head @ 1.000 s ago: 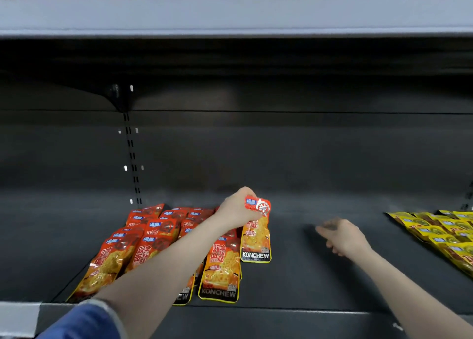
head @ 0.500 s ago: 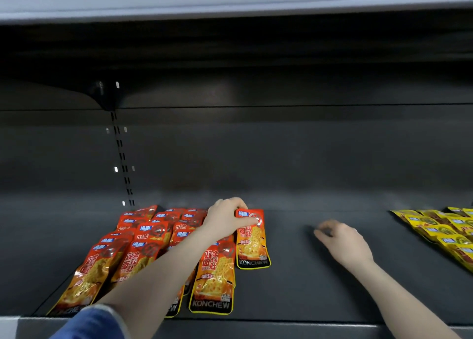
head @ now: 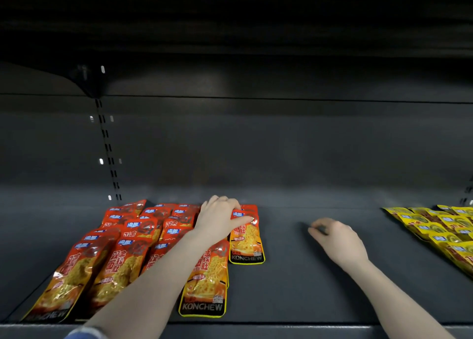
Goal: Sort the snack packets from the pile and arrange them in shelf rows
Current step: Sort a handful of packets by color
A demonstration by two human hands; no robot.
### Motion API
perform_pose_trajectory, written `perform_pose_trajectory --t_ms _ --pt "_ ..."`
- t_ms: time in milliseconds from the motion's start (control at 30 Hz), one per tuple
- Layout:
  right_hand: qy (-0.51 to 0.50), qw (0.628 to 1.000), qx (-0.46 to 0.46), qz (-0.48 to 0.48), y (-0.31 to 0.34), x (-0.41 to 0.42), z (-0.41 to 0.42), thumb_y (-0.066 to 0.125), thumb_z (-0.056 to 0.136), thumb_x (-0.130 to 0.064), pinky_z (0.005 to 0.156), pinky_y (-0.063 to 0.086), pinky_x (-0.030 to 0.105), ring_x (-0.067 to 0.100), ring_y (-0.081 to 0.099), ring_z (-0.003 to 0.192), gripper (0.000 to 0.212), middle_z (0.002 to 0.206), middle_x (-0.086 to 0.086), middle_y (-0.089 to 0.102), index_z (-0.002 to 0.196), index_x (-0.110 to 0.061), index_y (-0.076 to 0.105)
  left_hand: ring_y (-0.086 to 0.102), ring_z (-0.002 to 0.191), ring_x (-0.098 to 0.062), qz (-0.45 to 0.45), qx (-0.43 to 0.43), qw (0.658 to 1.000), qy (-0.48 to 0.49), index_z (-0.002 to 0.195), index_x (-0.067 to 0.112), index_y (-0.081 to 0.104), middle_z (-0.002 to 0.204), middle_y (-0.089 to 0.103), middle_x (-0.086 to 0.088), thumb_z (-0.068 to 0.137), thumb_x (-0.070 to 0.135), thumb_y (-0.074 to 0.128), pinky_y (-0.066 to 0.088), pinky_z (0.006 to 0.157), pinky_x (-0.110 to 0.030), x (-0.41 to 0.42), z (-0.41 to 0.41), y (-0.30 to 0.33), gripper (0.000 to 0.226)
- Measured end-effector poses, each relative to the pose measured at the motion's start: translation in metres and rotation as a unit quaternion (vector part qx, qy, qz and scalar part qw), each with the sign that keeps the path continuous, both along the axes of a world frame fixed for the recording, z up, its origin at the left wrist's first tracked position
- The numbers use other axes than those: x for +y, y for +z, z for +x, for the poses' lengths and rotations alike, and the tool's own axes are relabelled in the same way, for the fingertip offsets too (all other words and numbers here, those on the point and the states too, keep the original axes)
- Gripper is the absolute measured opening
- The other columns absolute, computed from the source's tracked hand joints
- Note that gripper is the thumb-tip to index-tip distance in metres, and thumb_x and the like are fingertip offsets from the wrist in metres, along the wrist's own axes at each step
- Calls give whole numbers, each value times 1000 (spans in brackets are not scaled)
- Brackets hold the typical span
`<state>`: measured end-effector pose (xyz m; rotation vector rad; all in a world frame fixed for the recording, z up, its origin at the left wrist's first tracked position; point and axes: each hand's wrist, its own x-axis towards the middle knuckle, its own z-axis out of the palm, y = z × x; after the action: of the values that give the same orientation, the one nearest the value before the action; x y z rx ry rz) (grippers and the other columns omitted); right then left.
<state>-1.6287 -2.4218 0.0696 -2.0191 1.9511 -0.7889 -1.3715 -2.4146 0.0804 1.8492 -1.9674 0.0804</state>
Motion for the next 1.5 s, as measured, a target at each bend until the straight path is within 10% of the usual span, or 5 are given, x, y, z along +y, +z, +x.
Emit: perform_pose_trajectory --t_ms 1033,1500 --pt "-43 980 185 -59 12 44 -17 47 95 -30 80 44 31 30 57 106 24 110 10 60 107 -16 62 44 117 -20 -43 -37 997 -44 118 23 55 119 54 0 91 49 53 36 95 -33 82 -2 41 38" --pt "-66 957 244 -145 50 70 -184 46 94 -35 93 41 31 26 51 117 31 122 6 58 118 -20 59 45 120 -22 -31 -44 998 27 121 24 53 123 53 -2 92 48 50 38 98 -32 95 -151 56 38"
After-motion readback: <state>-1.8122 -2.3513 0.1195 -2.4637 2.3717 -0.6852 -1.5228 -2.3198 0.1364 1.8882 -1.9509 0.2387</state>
